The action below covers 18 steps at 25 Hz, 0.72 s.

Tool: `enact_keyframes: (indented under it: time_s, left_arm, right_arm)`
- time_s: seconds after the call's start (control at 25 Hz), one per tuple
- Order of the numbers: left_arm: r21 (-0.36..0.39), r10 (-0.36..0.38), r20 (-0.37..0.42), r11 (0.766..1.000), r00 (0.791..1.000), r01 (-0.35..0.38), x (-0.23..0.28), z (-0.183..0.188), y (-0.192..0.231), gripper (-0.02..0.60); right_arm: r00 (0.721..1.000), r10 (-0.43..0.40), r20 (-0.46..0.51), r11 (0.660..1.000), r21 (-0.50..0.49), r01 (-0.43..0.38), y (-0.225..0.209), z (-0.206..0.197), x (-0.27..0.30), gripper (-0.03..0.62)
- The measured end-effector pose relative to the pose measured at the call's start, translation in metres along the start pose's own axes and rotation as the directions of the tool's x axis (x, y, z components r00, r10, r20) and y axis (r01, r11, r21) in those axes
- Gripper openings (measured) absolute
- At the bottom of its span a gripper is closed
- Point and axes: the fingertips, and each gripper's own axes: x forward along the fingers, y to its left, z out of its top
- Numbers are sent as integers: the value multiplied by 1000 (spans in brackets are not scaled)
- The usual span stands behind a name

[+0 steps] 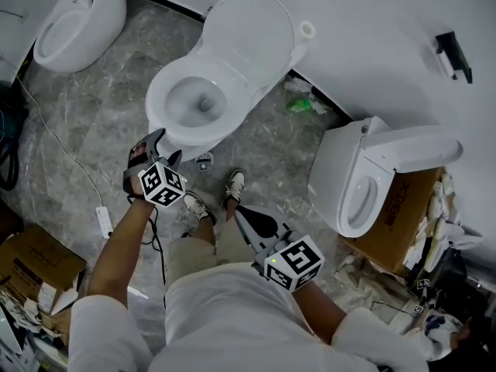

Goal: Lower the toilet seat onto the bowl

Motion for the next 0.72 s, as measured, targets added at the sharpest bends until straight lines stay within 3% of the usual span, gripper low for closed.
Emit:
enact_keyframes:
  time_s: [0.6,0.72]
  left_arm:
    - [-90,-78,-58,993,995,73,22,-59,-32,316]
    - [-141,-90,-70,987,994,79,29,-71,-39,316]
  right_arm:
    - [996,3,-91,1000,13,-2,-9,-29,17,-2]
    - [994,7,-112,1000,12,-6,-11,-35,23,-2]
